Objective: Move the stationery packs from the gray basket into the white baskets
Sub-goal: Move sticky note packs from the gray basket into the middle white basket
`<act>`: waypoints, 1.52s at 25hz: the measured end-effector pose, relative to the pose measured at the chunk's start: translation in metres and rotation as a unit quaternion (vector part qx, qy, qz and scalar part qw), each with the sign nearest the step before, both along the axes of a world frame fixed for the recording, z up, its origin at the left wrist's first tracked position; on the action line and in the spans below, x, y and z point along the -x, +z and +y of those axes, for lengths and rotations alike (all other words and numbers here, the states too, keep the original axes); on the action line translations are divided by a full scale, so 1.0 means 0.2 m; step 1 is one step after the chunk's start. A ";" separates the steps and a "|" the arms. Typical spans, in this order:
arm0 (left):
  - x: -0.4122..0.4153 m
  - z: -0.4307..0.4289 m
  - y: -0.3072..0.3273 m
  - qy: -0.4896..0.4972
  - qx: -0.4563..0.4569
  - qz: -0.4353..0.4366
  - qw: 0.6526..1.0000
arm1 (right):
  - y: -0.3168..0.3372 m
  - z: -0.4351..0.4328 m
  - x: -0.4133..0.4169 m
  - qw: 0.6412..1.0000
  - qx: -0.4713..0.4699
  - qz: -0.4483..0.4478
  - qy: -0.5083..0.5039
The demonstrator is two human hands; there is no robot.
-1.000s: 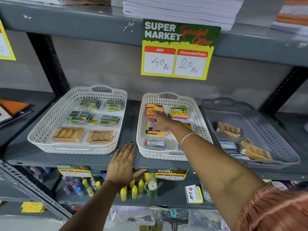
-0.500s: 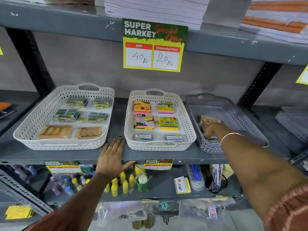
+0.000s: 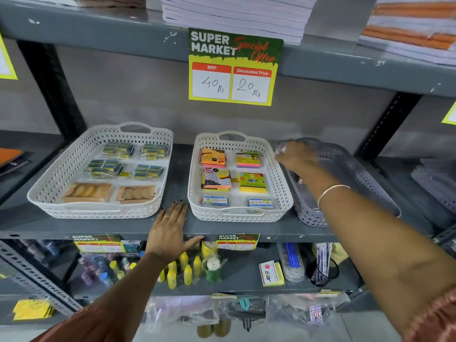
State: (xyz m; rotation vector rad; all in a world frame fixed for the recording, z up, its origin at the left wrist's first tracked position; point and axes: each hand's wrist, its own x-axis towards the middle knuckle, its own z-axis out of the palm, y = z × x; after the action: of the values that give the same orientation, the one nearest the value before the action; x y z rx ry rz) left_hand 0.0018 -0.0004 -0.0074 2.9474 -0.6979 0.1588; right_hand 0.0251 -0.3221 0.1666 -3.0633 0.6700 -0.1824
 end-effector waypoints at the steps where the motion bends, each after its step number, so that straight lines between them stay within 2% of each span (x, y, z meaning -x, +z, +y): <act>1: 0.00 0.00 0.00 -0.001 0.002 -0.001 1.000 | 0.03 0.11 -0.02 0.999 -0.025 -0.002 0.042; 4: 0.00 0.00 0.00 -0.005 0.004 -0.003 1.000 | -0.04 0.48 -0.04 0.973 -0.123 0.075 0.180; 6: 0.00 0.00 0.00 -0.006 0.004 -0.005 1.000 | -0.14 0.66 -0.03 0.951 -0.140 0.135 0.240; 8: 0.00 0.00 0.00 -0.005 0.005 0.002 1.000 | -0.22 0.76 -0.01 0.944 -0.097 0.172 0.263; 11: 0.00 0.00 0.01 -0.006 0.008 0.009 1.000 | -0.27 0.79 -0.02 0.945 -0.031 0.181 0.270; 15: 0.00 0.00 0.00 -0.012 0.016 0.000 1.000 | -0.28 0.78 -0.03 0.942 -0.028 0.198 0.270; 17: 0.00 0.00 -0.01 -0.013 0.019 -0.008 1.000 | -0.23 0.74 -0.02 0.949 -0.070 0.165 0.260; 20: 0.00 0.00 -0.01 -0.014 0.021 -0.015 1.000 | -0.16 0.57 -0.02 0.972 -0.123 0.050 0.196; 22: 0.00 0.00 -0.01 -0.012 0.019 -0.018 1.000 | -0.12 0.41 0.00 0.986 -0.116 -0.042 0.114; 24: 0.00 0.00 -0.01 -0.012 0.013 -0.021 1.000 | -0.13 0.20 0.05 0.994 -0.076 -0.072 0.015; 25: 0.00 0.00 -0.01 -0.012 0.011 -0.022 1.000 | -0.15 0.08 0.08 0.997 -0.052 -0.043 -0.029; 27: 0.00 0.00 -0.01 -0.009 0.009 -0.021 1.000 | -0.21 -0.14 0.18 0.992 -0.033 0.096 -0.077; 29: 0.00 0.00 -0.01 -0.007 0.012 -0.017 1.000 | -0.30 -0.30 0.24 0.959 -0.034 0.266 -0.087; 31: 0.00 0.00 -0.01 -0.008 0.014 -0.016 1.000 | -0.29 -0.35 0.29 0.923 0.007 0.378 -0.070; 35: 0.00 0.00 -0.01 -0.009 0.016 -0.016 1.000 | -0.24 -0.30 0.37 0.907 0.119 0.403 -0.031; 38: 0.00 0.00 0.00 -0.008 0.014 -0.012 1.000 | -0.28 -0.30 0.35 0.906 0.130 0.402 -0.026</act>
State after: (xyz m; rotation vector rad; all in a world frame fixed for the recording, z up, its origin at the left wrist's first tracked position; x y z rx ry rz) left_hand 0.0019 -0.0005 -0.0082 2.9166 -0.7145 0.2011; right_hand -0.0448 -0.3826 0.1096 -3.2963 0.7728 1.1397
